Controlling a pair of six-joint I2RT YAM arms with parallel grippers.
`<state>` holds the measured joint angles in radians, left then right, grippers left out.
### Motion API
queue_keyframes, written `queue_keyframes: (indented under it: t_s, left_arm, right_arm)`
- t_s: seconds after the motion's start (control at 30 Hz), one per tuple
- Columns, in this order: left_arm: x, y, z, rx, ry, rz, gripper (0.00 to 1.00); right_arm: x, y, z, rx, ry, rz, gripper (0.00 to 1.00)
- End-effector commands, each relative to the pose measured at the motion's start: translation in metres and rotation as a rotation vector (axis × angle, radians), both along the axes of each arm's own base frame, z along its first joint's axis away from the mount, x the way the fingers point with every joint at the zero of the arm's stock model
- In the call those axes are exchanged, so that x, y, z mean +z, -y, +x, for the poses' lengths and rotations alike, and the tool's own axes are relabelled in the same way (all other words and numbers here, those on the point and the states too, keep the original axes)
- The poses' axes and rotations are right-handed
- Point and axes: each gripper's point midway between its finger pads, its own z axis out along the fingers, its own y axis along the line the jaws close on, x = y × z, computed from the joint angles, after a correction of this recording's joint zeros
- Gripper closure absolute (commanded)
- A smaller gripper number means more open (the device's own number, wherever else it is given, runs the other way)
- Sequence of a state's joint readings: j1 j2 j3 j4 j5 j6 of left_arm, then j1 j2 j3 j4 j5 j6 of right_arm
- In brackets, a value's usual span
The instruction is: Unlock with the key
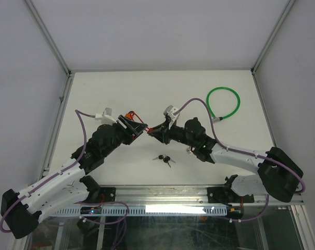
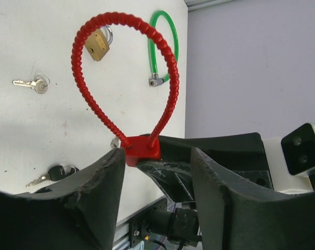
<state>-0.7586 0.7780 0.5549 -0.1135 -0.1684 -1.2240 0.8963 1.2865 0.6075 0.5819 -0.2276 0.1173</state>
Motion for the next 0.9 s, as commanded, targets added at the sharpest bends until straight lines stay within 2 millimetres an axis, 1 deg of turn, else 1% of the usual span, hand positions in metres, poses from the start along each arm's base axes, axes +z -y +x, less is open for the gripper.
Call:
queue_keyframes:
  t_s: [0.0, 0.07, 0.2, 0.27, 0.33, 0.43, 0.63, 0.87]
  left_arm:
    - [0.032, 0.001, 0.01, 0.027, 0.054, -0.019, 0.5]
    - [0.032, 0.004, 0.012, 0.023, 0.048, -0.012, 0.54]
    - [0.02, 0.005, 0.013, 0.034, 0.002, -0.022, 0.56]
    - [0.015, 0.004, 0.013, 0.043, -0.017, -0.027, 0.59]
    - [0.014, 0.004, 0.012, 0.046, -0.024, -0.036, 0.61]
    - [0.01, 0.001, 0.01, 0.06, -0.042, -0.054, 0.62]
    - [-0.011, -0.001, 0.008, 0.082, -0.112, -0.068, 0.64]
    - [-0.014, 0.005, 0.013, 0.072, -0.123, -0.051, 0.67]
  right_arm:
    - [0.024, -0.003, 0.004, -0.019, 0.069, 0.077, 1.0]
    - [0.026, -0.001, 0.005, -0.031, 0.068, 0.093, 1.0]
    - [0.029, 0.0, 0.003, -0.035, 0.064, 0.11, 1.0]
    - [0.029, 0.0, 0.003, -0.036, 0.061, 0.114, 1.0]
    - [0.029, 0.002, 0.004, -0.048, 0.056, 0.124, 1.0]
    - [0.03, 0.006, 0.006, -0.079, 0.047, 0.148, 1.0]
    - [0.034, 0.008, 0.006, -0.089, 0.043, 0.172, 1.0]
    - [0.036, 0.006, 0.002, -0.069, 0.03, 0.193, 1.0]
